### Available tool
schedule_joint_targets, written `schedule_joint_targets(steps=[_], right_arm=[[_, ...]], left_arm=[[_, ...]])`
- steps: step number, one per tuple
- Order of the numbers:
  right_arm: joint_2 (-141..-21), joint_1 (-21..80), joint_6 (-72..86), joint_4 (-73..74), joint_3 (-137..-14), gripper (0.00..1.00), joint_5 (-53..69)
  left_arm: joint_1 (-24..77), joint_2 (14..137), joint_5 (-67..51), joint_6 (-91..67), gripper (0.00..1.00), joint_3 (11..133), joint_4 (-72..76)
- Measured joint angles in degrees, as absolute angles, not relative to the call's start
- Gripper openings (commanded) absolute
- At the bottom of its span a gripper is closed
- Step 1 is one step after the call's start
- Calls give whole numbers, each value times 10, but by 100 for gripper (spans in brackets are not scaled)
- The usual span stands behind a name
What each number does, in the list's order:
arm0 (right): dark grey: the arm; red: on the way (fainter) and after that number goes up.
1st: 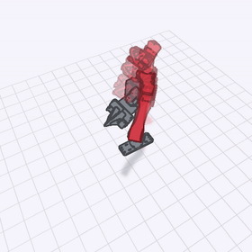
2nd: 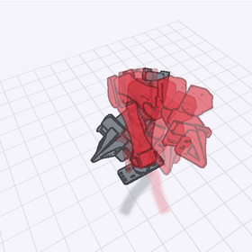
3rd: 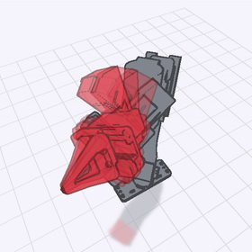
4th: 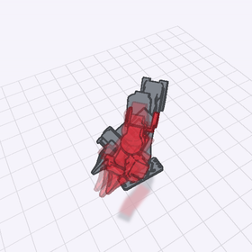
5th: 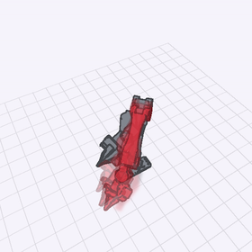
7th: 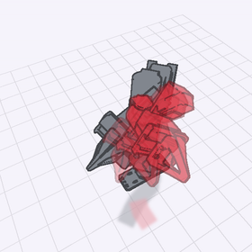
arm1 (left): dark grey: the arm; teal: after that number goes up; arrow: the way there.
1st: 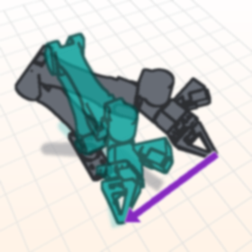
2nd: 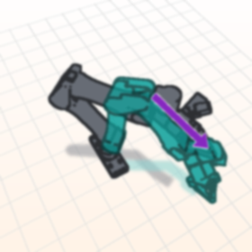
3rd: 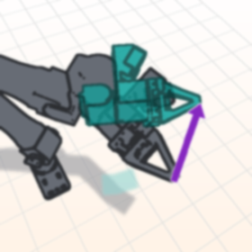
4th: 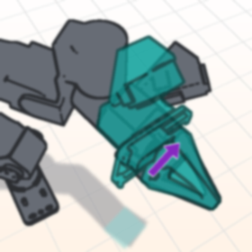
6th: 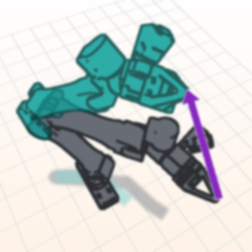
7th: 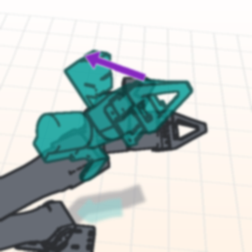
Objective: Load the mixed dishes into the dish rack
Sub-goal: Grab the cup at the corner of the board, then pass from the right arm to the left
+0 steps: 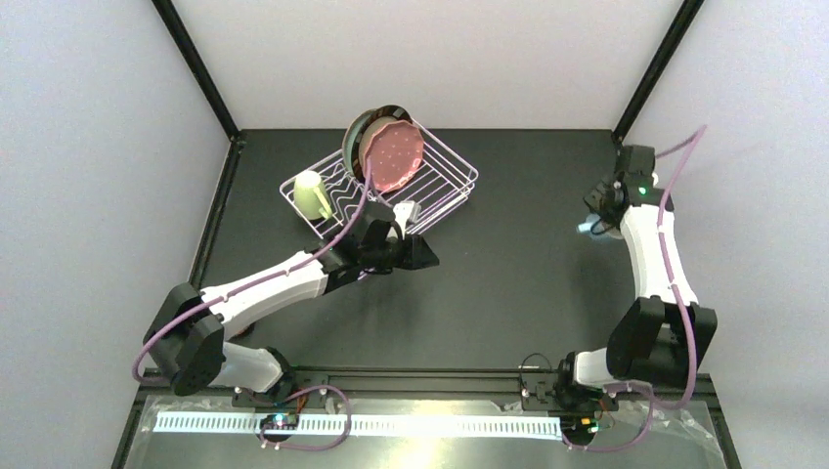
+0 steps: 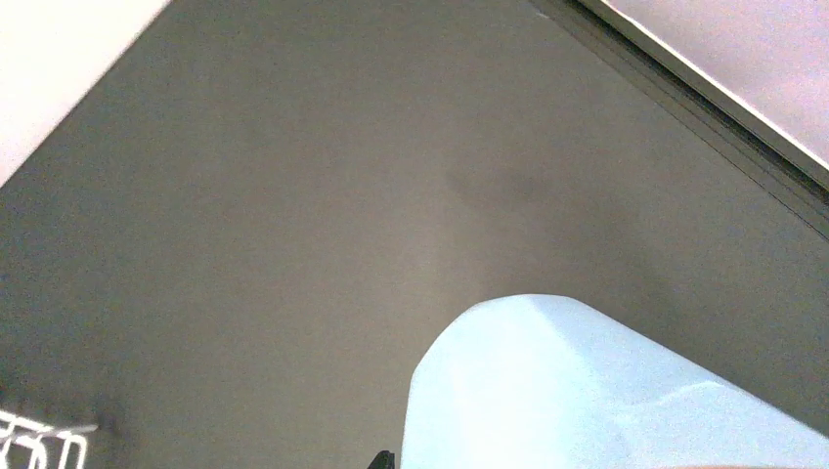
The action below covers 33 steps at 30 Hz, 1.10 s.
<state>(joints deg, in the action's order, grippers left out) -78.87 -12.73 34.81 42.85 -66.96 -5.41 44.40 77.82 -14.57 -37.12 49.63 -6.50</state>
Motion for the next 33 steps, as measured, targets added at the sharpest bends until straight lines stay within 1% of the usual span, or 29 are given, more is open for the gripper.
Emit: schedule_joint_targets(steps=[6, 12, 15, 18, 25, 29, 33], right_arm=[[-828, -38, 315, 422, -739, 0, -53], [-834, 38, 286, 412, -748, 0, -28], [-834, 72, 273, 401, -755, 0, -3], [-833, 101, 264, 384, -765, 0, 26], [-805, 130, 277, 338, -760, 0, 115], [-762, 130, 312, 292, -736, 0, 171], [-726, 130, 362, 232, -698, 0, 222]], left_arm=[[444, 778, -132, -405, 82, 530, -73], [444, 777, -128, -464, 85, 535, -55], [444, 777, -128, -504, 87, 534, -24], [444, 777, -128, -548, 88, 529, 23], [455, 788, -125, -643, 91, 506, 125], [461, 797, -118, -689, 92, 499, 171], [463, 800, -109, -723, 95, 493, 208]])
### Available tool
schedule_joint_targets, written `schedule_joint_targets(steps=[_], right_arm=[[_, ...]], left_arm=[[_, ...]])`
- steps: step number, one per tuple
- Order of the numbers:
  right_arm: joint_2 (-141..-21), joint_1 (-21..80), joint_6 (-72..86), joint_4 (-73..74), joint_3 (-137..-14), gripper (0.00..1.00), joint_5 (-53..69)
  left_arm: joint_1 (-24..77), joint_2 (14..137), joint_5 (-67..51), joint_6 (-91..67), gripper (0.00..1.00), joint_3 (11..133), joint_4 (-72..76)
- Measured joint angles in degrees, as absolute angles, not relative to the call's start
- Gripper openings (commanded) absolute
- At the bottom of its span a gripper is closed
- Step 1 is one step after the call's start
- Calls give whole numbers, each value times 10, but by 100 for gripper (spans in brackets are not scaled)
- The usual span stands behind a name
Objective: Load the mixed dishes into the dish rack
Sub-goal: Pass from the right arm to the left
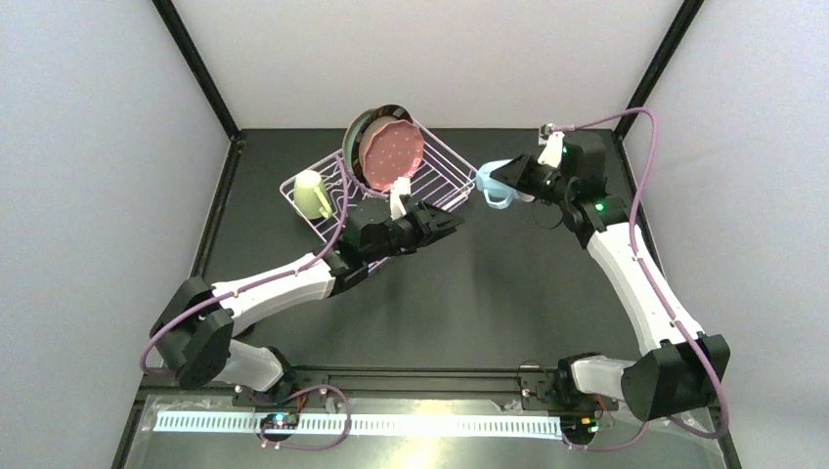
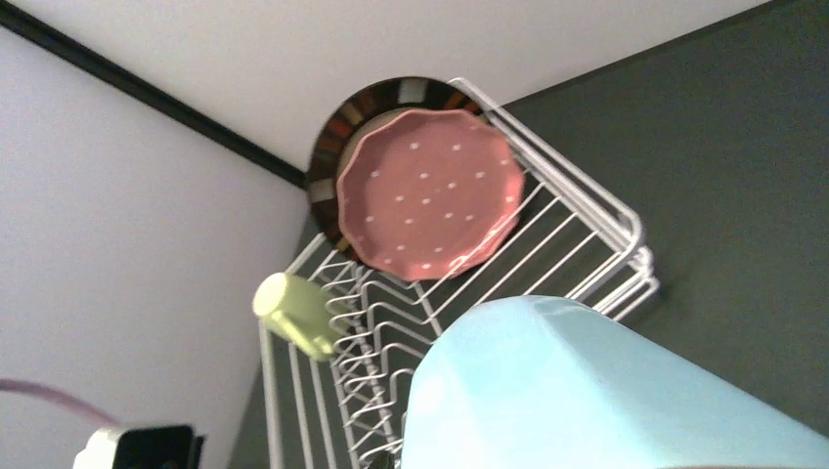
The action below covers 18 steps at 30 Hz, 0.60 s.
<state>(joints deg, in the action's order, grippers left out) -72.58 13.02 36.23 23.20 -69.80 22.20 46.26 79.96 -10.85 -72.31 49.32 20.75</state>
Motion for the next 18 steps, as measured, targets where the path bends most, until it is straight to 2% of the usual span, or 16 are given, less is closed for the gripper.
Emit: schedule_joint_targets(steps=[9, 18], right_arm=[[-702, 130, 478, 118, -586, 0, 312], [-696, 130, 566, 8, -544, 0, 369]], left_arm=[[463, 800, -85, -767, 96, 485, 246], [463, 809, -81, -787, 97, 485, 272]])
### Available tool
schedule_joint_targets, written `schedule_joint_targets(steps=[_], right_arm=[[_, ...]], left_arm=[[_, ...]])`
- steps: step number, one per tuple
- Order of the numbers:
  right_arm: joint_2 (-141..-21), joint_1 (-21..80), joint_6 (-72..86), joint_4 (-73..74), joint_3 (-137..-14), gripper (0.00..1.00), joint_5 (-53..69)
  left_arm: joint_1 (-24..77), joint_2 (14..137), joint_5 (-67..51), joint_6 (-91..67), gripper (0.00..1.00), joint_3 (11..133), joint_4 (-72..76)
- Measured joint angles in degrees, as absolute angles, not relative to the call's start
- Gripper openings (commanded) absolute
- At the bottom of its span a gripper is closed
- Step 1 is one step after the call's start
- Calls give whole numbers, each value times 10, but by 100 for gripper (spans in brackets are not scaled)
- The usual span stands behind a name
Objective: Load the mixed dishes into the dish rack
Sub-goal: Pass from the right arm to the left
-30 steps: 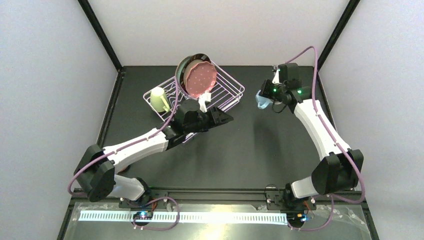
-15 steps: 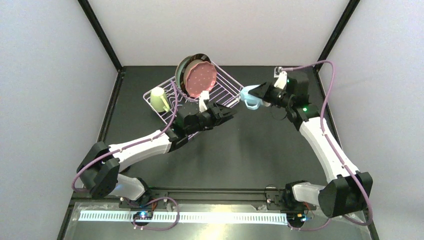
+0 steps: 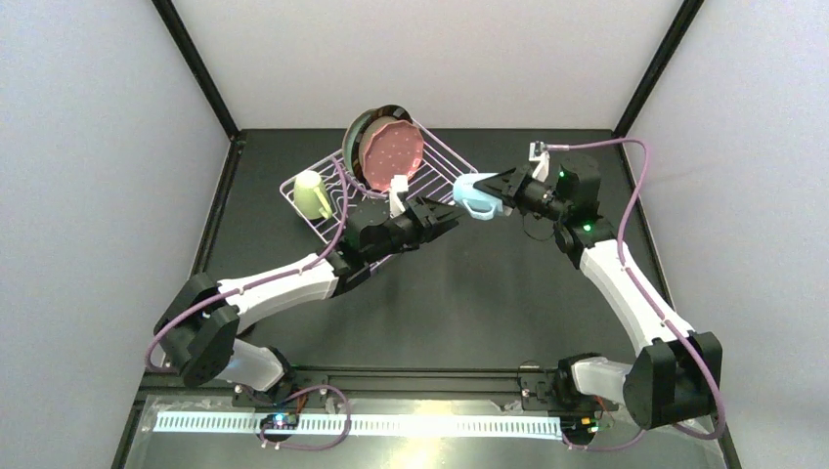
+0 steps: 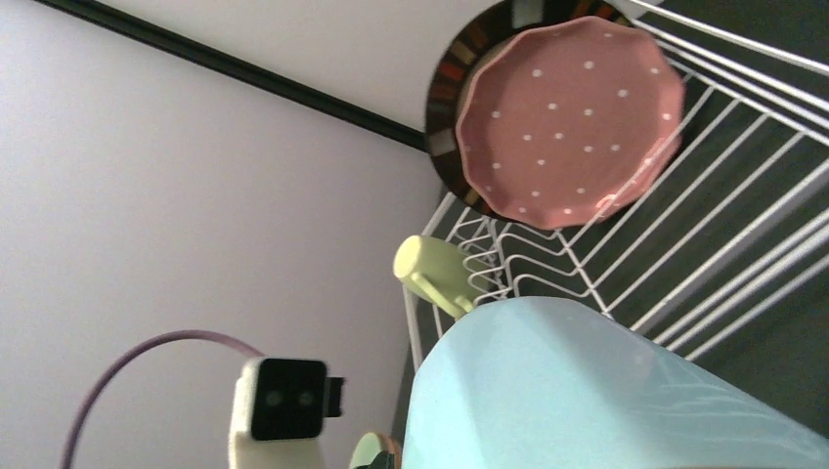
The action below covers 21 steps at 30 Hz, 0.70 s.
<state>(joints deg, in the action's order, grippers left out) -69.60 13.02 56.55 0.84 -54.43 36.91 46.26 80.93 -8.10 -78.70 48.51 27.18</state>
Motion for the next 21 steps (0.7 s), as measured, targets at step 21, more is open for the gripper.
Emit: schedule_joint_targets(steps=[21], right_arm=[[-694, 133, 634, -127, -510, 0, 424]], left_arm=[[462, 849, -102, -812, 93, 504, 279]])
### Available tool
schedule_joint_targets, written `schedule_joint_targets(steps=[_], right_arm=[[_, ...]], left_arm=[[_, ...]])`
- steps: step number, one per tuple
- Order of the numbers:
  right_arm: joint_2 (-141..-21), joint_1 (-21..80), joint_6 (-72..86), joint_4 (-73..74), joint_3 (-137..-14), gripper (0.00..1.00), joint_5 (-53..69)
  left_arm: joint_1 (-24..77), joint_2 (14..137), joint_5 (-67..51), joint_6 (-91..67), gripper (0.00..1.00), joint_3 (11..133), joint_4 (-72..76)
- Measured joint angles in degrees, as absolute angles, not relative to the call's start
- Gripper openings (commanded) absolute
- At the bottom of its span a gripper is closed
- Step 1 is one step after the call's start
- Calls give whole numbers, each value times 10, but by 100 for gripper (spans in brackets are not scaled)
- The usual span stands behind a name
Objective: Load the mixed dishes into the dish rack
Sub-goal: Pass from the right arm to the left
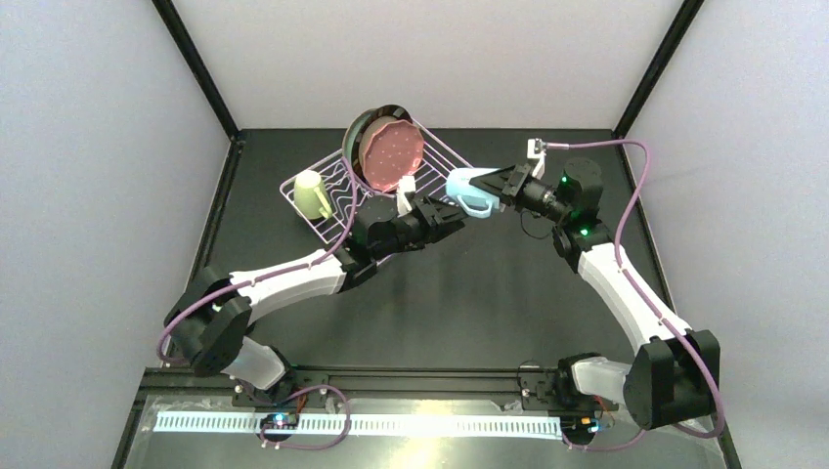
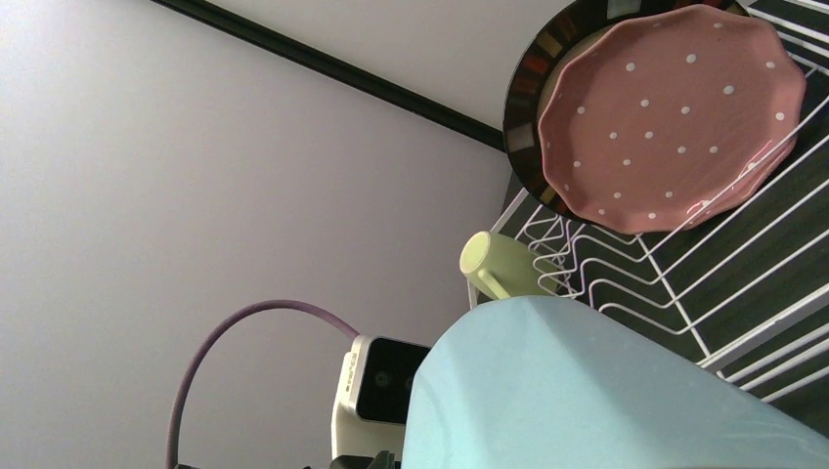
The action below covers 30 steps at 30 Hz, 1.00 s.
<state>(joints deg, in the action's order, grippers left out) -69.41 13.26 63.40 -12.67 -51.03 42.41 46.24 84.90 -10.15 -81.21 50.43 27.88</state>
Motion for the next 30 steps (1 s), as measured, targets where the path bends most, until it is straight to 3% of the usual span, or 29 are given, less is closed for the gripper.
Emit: schedule_joint_targets(steps=[16, 30], right_arm=[[-723, 135, 620, -124, -515, 0, 426], [-722, 135, 632, -127, -515, 0, 455]], left_arm=[[461, 765, -107, -807, 94, 496, 270], [458, 799, -119, -811, 95, 496, 287]])
